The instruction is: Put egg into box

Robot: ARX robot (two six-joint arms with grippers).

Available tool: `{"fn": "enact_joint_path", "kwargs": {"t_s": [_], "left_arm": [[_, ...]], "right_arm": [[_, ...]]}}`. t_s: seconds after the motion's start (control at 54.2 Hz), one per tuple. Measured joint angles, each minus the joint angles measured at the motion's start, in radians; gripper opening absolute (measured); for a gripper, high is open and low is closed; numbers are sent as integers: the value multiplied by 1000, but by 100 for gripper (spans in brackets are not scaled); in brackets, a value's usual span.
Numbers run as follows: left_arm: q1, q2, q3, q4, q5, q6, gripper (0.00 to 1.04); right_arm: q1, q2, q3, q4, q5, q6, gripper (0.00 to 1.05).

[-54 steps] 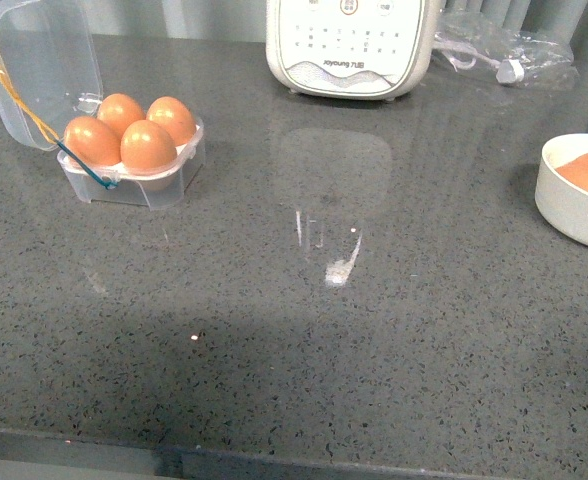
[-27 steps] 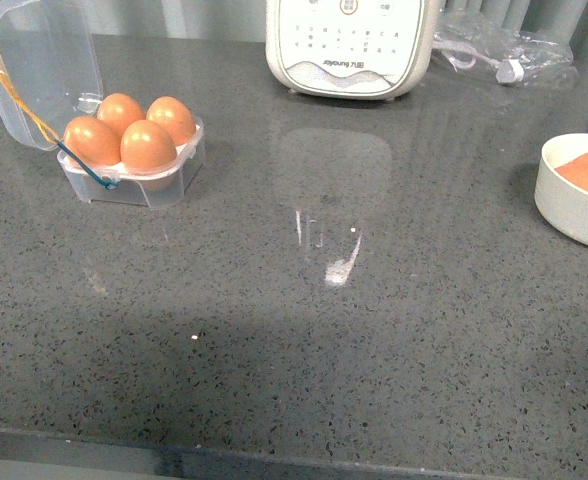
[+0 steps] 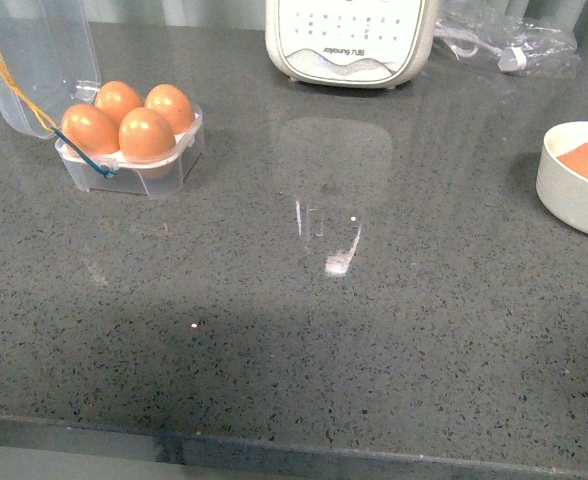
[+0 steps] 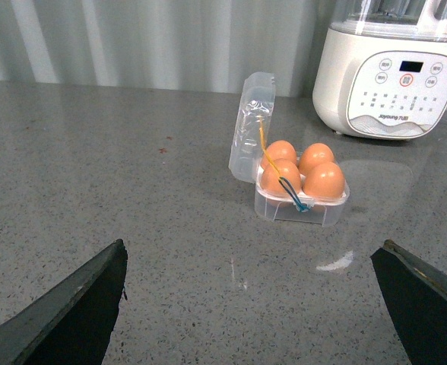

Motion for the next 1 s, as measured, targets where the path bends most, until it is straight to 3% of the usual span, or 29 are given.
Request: {"fn": "enact_joint_path", "kwargs": {"t_s": [0.48, 0.535, 0.627, 0.738, 0.996], "left_arm": [[-1, 2, 1, -2, -5, 0, 98], [-59, 113, 76, -207, -180, 37, 98], [-81, 254, 136, -316, -267, 69, 98], [-69, 328, 160, -271, -256, 98, 98], [21, 565, 240, 27, -154, 127, 98]], "right_arm": [[0, 0, 0, 0, 0, 0, 97], [0, 0, 0, 0, 0, 0, 97], [0, 0, 0, 0, 0, 0, 97], [0, 0, 0, 0, 0, 0, 97], [0, 0, 0, 0, 0, 1, 97]]}}
